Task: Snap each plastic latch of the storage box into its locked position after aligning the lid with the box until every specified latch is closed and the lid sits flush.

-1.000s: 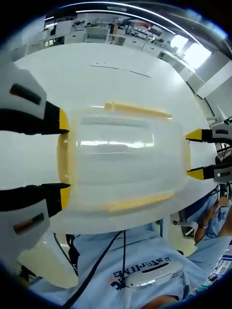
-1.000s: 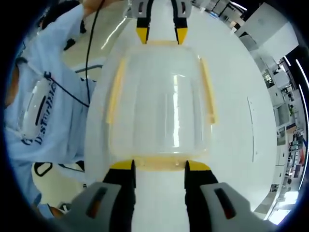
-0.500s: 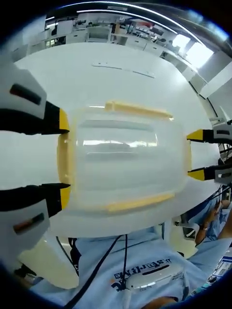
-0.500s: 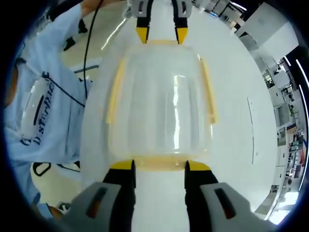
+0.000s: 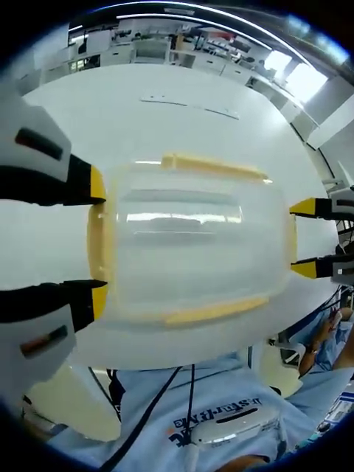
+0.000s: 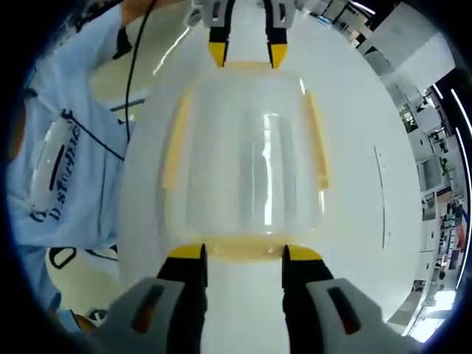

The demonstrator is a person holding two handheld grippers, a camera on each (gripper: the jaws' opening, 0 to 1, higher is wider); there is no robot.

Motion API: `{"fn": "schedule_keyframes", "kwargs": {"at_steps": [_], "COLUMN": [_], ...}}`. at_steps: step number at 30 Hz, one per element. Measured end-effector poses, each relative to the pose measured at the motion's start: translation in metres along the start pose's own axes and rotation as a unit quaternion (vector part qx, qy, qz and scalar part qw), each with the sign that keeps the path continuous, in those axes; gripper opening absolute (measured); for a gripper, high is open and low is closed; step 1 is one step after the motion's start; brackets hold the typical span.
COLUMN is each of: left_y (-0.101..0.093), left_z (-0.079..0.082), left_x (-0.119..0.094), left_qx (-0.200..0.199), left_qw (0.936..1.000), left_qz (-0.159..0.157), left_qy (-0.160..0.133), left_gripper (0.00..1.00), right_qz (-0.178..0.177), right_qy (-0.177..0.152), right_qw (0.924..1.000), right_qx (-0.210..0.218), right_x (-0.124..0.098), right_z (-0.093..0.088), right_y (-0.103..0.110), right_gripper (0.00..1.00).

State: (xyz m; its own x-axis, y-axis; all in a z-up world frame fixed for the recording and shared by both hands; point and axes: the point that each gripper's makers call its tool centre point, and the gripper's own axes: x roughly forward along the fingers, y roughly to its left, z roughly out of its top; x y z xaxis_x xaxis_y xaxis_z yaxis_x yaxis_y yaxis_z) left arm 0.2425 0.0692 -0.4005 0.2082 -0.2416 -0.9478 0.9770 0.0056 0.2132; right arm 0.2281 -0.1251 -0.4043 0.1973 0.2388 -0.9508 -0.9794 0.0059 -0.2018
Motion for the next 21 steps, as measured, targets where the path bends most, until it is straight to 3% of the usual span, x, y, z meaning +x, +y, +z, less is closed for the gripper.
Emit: {"fn": "schedule_keyframes", "kwargs": {"at_steps": [21], "left_y": [0.011], "left_z": [0.002], "left_x": [0.003], "left_qx": [-0.001], "left_qw": [0.9999], "left_qz": [-0.008], "left_qy": [0.008], "left_gripper": [0.39], "right_qz": [0.006], "right_qy": [0.001], "right_qw": [0.9999], "right_qx": [0.009], "right_x": [0.003], "right_z": [-0.004], "right_y": [-0.008], "right_gripper": [0.38]}}
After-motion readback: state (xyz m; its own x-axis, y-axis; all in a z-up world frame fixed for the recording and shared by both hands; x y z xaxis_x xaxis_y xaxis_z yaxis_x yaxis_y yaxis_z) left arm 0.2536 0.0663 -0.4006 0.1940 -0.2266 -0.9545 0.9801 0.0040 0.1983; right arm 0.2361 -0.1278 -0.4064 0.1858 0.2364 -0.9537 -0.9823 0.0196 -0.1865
